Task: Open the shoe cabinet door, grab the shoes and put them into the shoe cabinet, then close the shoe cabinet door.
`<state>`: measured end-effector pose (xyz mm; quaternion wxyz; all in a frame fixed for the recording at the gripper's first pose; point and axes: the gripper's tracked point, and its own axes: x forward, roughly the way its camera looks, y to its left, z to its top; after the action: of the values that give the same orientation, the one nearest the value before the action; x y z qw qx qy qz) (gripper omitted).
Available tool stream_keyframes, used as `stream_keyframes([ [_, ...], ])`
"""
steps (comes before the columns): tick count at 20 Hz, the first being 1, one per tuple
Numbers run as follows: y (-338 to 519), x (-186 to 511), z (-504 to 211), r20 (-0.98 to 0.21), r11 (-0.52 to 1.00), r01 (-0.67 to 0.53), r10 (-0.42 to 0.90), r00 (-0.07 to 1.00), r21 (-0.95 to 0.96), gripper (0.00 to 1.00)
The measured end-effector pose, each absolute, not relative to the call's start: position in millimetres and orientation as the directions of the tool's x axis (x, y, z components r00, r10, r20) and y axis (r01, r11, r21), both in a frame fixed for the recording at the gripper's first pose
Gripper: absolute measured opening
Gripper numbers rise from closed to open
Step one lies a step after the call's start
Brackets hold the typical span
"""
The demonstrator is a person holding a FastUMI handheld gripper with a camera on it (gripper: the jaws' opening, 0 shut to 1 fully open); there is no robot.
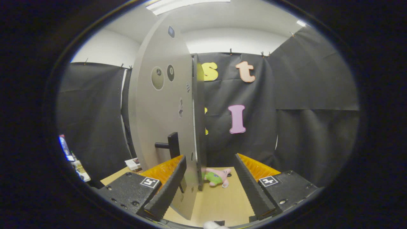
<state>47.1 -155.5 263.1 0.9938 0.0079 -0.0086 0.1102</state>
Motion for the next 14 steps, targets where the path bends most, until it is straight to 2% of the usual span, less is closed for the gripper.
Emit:
stream_keyframes([
  [6, -134.0, 39.1, 261.8, 0.0, 0.944, -0.326, 0.326, 0.945, 0.04, 0.99],
  [14, -55.2, 33.1, 262.5, -0.008, 0.959, -0.281, 0.281, 0.96, 0.031, 0.99],
])
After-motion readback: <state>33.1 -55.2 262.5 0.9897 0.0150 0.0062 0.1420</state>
